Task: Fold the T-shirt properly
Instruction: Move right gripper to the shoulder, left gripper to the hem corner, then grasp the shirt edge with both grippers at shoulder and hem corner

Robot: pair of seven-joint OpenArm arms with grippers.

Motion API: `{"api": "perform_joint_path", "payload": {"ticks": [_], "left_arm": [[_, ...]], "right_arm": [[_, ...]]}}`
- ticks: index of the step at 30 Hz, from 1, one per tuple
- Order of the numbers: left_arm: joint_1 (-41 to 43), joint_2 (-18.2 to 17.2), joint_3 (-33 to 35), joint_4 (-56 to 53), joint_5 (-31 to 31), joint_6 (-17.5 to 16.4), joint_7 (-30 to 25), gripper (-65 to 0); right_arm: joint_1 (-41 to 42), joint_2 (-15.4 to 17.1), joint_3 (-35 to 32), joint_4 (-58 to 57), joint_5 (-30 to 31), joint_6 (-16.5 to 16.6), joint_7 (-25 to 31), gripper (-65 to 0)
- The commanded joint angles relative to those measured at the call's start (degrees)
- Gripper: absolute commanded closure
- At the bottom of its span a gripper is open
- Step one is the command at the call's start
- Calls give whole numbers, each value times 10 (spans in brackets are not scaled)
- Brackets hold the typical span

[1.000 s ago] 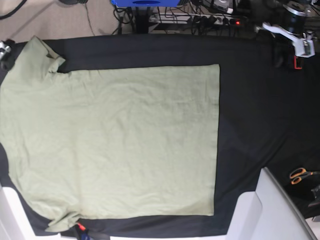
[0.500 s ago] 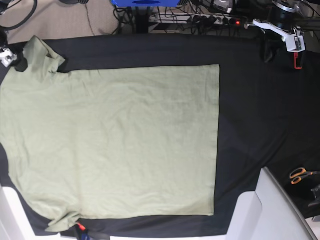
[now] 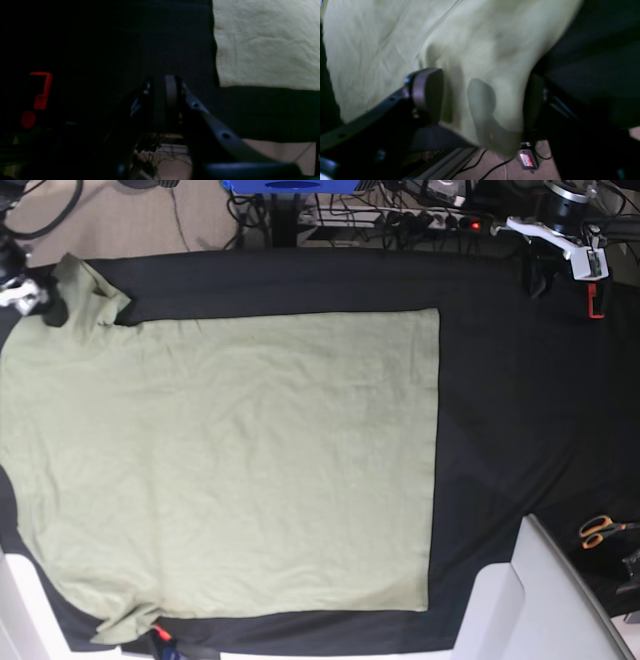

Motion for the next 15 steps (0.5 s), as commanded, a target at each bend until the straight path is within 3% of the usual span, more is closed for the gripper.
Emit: {"api": "perform_joint_path", "payload": {"ticks": [1,5,7,10,12,15], "left_arm": [[-2,8,-3,3,-4,0,-14,-67],[-24,33,2,-4,-4,0,-4,-72],[-40,43,3,-3,-6,0,45,-86],[-74,56,-4,-12,-61,-1,140,-204],[-90,56,-4,-34,-110,-1,175,-273],[-111,56,4,-70,-135,-1,182,-301]], "right_arm": [[-10,-1,-3,3,-20,-5,-31,-410],[-11,-8,-3,3,-24,-5,-31,-345],[-11,-8,-3,3,-24,-5,-32,-236],[-11,-8,-3,3,-25,-5,-32,0],[-11,-8,-3,3,-25,-5,-32,-27],[-11,-8,-3,3,-25,-5,-32,0]]}}
